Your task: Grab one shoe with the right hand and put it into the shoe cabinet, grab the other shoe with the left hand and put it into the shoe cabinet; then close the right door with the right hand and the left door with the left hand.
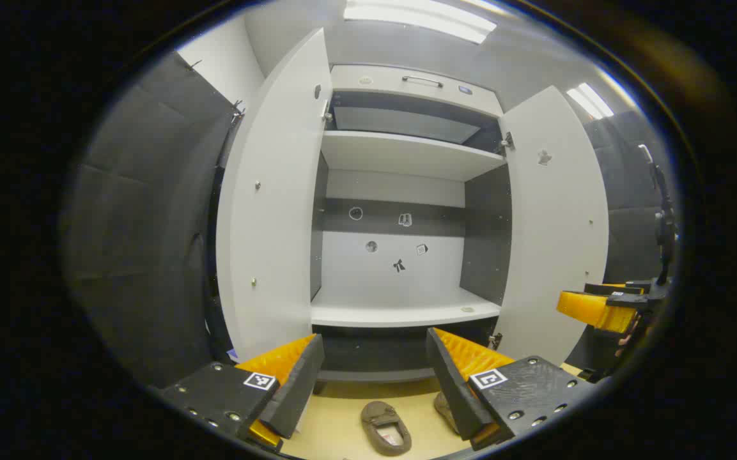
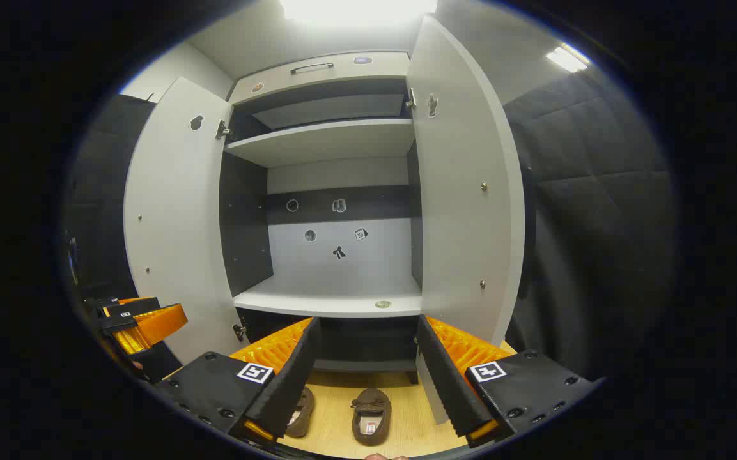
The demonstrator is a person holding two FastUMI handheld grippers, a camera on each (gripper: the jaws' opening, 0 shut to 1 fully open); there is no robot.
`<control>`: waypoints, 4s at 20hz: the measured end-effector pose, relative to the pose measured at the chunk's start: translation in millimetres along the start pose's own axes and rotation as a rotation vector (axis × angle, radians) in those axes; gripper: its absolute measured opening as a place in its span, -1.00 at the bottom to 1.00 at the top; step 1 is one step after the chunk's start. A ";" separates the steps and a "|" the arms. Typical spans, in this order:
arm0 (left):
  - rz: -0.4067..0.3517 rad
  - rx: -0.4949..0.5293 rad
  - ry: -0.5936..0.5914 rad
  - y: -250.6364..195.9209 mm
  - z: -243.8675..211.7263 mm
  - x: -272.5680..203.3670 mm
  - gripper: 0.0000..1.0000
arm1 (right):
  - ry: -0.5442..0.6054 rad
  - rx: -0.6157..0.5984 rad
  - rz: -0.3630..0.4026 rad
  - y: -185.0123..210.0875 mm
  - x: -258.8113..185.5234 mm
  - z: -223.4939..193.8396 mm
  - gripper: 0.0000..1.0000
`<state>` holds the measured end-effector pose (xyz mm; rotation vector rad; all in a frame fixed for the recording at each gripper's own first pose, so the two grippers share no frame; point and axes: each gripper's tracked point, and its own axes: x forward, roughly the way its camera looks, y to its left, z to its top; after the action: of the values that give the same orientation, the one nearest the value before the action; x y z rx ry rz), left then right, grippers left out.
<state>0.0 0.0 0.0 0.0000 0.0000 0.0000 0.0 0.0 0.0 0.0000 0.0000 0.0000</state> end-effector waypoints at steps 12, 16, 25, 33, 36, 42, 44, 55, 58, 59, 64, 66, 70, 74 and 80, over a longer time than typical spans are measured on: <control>0.009 0.008 -0.001 7.9 -5.9 -2.1 0.99 | 0.006 0.004 -0.008 0.4 5.4 1.5 0.92; 0.013 0.000 0.000 10.8 -8.1 -3.8 0.99 | -0.004 0.008 -0.002 2.5 11.0 7.5 0.92; 0.013 -0.005 0.013 13.6 -16.4 -6.5 0.99 | 0.142 -0.009 0.035 13.4 46.5 -13.7 0.92; 0.023 0.049 0.056 21.2 -38.6 -14.2 0.75 | 0.409 -0.094 0.131 44.2 71.6 -97.9 0.92; 0.028 0.070 0.088 24.2 -54.1 -20.3 0.91 | 0.512 -0.072 0.186 58.9 71.3 -143.5 0.92; 0.046 0.031 0.163 23.8 -84.6 -29.9 1.00 | 0.678 0.062 0.266 75.3 67.4 -231.1 0.95; 0.045 0.010 0.178 20.5 -93.0 -33.8 0.87 | 0.735 0.070 0.247 71.3 67.1 -262.6 0.97; 0.055 -0.024 0.263 18.6 -116.7 -41.4 0.87 | 0.866 -0.007 0.152 51.1 105.1 -363.2 0.97; 0.062 -0.023 0.267 19.3 -117.4 -42.2 0.87 | 0.923 0.021 0.123 49.7 109.4 -391.9 0.86; 0.065 -0.022 0.266 19.8 -117.3 -42.1 0.87 | 0.924 0.015 0.119 49.6 111.0 -396.1 0.97; 0.084 -0.037 0.289 19.9 -121.4 -42.4 0.87 | 0.882 -0.040 0.112 49.5 135.9 -404.8 0.89; 0.090 -0.043 0.299 20.5 -122.6 -42.0 0.87 | 0.874 -0.079 0.101 48.5 145.5 -410.1 0.83; 0.097 -0.031 0.307 20.1 -121.6 -43.3 0.87 | 0.851 -0.141 0.042 42.3 156.8 -416.5 0.79; 0.088 -0.030 0.312 19.6 -125.4 -40.8 0.87 | 0.842 -0.226 -0.016 23.8 158.2 -416.8 -0.22; 0.061 -0.020 0.310 16.2 -123.8 -39.1 0.87 | 0.882 -0.237 0.030 29.0 153.2 -412.9 -0.85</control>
<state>-39.1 16.2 -123.8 -0.0204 0.3102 0.0606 153.2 29.0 -412.9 -0.2370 0.8820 0.0298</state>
